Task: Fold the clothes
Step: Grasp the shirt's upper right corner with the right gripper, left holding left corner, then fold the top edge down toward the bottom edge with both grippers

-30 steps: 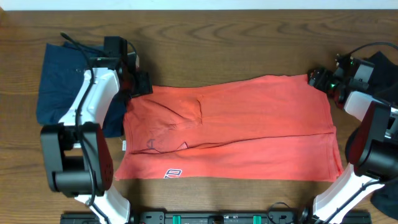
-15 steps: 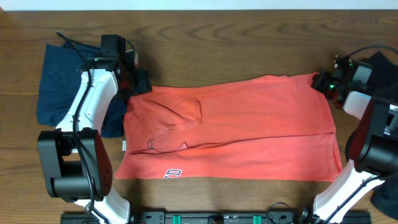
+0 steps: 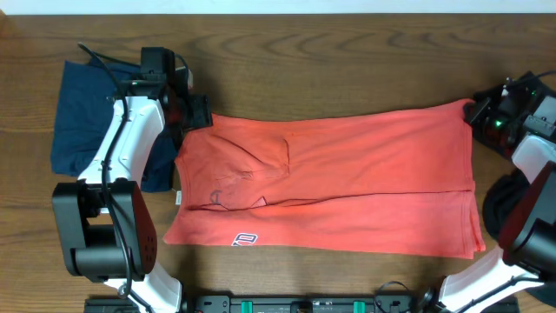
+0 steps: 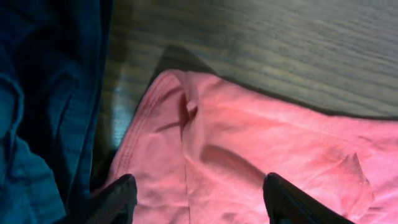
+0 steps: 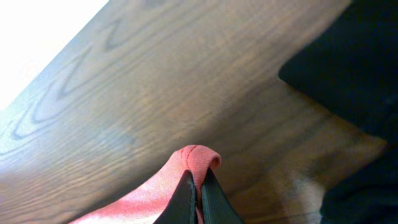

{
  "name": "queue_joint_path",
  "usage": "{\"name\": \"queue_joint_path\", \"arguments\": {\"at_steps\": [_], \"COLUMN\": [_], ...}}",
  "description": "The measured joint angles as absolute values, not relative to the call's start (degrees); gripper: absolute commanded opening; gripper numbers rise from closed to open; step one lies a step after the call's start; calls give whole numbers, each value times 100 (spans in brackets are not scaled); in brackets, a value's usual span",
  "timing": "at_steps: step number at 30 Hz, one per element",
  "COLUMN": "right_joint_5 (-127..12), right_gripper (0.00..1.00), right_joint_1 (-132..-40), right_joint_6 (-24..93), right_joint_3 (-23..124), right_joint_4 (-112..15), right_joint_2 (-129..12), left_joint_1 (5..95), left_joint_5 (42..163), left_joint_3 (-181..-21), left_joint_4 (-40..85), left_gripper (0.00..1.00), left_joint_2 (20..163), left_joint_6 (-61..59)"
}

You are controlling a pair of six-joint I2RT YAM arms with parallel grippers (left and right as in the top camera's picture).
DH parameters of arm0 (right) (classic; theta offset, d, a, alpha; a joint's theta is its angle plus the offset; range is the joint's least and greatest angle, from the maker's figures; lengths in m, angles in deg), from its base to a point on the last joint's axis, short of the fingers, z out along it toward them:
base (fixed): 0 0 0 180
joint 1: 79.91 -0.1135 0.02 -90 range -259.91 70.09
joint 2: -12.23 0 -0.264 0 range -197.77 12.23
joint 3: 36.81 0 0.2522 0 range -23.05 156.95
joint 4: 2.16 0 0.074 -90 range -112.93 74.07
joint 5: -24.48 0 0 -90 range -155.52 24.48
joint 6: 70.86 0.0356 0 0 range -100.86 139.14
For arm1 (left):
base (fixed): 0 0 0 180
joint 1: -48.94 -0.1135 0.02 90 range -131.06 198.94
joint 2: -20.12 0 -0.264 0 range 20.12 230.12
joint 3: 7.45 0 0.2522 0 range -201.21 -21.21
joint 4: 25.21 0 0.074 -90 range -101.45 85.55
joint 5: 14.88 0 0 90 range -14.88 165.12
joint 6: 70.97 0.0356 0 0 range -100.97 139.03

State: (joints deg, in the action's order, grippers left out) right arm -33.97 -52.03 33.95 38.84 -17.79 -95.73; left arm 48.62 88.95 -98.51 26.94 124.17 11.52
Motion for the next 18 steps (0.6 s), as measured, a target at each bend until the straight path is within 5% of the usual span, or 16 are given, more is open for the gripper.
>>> {"name": "queue_joint_path", "arguments": {"at_steps": [18], "right_joint_5": [-3161], "right_gripper": [2], "right_joint_1": [-5203], "right_joint_6": [3395], "right_joint_3": [3884], "right_joint_4": [-2035], "right_joint_2": [-9420], "left_joint_1": [5120], "left_joint_5": [8737], "left_joint_3": [-9849], "left_joint_4": [1173], "left_gripper": [68], "left_joint_2": [13416], "left_joint_6": [1506]}}
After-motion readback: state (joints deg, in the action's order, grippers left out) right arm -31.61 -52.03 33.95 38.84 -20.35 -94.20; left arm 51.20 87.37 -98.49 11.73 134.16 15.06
